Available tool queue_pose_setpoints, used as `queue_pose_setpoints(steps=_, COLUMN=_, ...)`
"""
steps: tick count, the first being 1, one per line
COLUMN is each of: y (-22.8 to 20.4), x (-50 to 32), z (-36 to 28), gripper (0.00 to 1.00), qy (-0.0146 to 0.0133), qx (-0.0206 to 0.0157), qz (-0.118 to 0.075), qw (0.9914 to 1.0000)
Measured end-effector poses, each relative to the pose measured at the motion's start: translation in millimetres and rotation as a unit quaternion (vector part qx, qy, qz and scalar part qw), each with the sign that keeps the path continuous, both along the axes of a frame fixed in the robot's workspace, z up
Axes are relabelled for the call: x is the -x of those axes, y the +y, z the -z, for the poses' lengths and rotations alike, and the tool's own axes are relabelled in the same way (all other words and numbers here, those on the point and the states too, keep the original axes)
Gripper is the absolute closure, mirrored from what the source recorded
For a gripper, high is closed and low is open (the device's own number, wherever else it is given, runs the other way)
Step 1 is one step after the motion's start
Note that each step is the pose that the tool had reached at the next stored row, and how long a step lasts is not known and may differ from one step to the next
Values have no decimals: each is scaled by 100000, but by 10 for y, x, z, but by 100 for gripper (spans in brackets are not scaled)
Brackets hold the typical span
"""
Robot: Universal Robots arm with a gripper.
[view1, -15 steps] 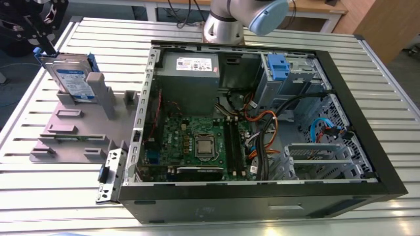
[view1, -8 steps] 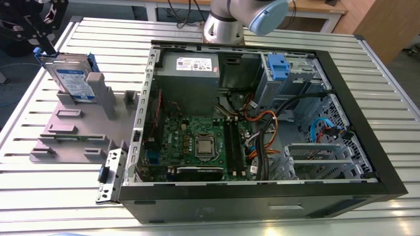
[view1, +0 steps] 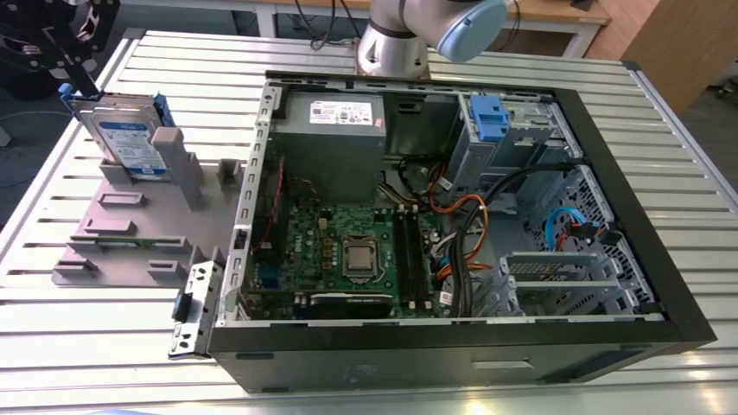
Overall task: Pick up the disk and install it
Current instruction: 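Pick up the disk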
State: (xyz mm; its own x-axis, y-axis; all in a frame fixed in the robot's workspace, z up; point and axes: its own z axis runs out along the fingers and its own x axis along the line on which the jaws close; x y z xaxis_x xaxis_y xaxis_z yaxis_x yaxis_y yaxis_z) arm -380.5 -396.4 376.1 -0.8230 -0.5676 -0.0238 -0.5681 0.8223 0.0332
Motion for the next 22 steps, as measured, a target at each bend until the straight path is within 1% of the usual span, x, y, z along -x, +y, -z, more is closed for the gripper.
queue_pose_setpoints(steps=22, y=0, x=0, z=0, gripper=89, qy=1, qx=1, qz=-1751, qw=99985)
